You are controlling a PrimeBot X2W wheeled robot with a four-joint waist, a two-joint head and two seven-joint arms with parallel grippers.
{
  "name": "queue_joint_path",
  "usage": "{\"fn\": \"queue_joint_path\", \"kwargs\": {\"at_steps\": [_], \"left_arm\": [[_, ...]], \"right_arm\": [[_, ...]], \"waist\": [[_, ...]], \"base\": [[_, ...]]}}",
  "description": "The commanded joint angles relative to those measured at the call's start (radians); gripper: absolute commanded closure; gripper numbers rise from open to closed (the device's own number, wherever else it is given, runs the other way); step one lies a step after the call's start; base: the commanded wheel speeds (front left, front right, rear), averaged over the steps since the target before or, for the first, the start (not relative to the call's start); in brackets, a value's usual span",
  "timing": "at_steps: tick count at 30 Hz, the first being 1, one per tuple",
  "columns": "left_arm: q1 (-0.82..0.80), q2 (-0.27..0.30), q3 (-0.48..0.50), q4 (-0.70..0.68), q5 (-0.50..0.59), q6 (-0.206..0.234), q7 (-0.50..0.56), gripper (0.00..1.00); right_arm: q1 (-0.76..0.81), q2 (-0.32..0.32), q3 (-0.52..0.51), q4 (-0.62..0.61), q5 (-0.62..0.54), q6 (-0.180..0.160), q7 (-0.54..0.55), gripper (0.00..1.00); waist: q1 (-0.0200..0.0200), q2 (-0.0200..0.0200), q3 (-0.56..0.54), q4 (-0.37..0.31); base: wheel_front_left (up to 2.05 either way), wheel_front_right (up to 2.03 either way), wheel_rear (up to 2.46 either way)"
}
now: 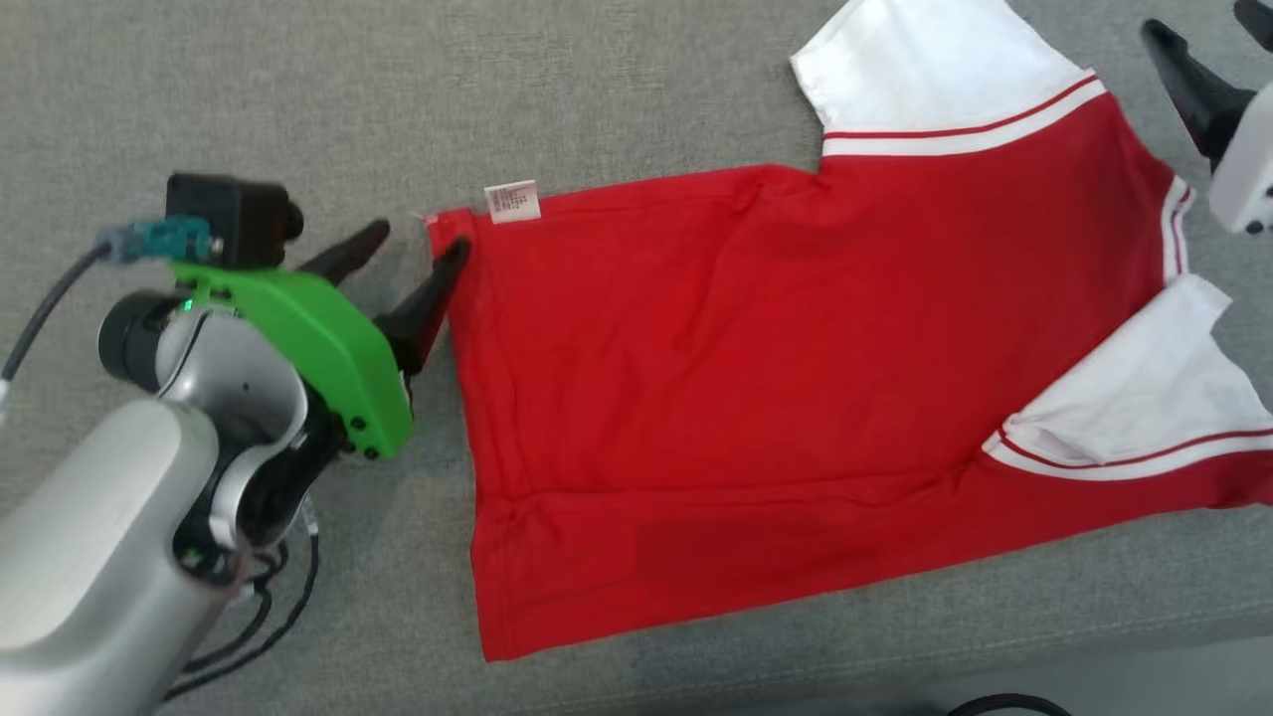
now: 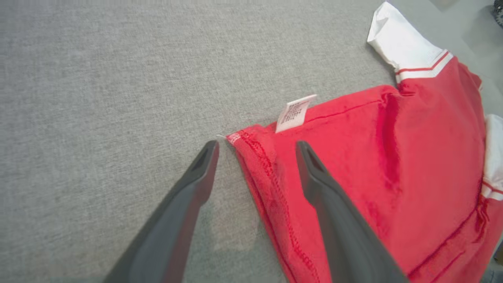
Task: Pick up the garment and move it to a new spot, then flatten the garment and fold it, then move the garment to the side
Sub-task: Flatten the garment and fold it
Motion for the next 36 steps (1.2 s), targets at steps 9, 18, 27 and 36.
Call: {"fn": "queue_joint_path", "kwargs": {"at_steps": [9, 18, 27, 36], "left_arm": [[-0.156, -0.130, -0.096, 0.210, 0.012, -0.113, 0.069, 0.00], [-0.164, -0.198, -0.139, 0.249, -0.023, -0.192, 0.079, 1.00], [-0.186, -0.232, -0.108, 0.284, -0.025, -0.209, 0.008, 1.00], [-0.128, -0.185, -0.050, 0.274, -0.012, -0.187, -0.102, 1.00]], "right_arm": [[-0.202, 0.025, 0.098, 0.193, -0.059, -0.001, -0.032, 0.00], [-0.265, 0.042, 0.167, 0.350, -0.075, 0.000, -0.082, 0.00], [-0.304, 0.045, 0.162, 0.399, -0.009, -0.001, -0.195, 1.00], [-0.218, -0.015, 0.190, 0.313, 0.106, -0.001, -0.309, 1.00]], "waist": [[-0.0002, 0.0000, 0.141, 0.119], [-0.0002, 0.0000, 0.130, 0.176], [-0.0002, 0.0000, 0.114, 0.163], [-0.0002, 0.0000, 0.026, 0.098]], "base": [[0.00, 0.00, 0.00], [0.00, 0.00, 0.00], [0.00, 0.00, 0.00], [0.00, 0.00, 0.00]]}}
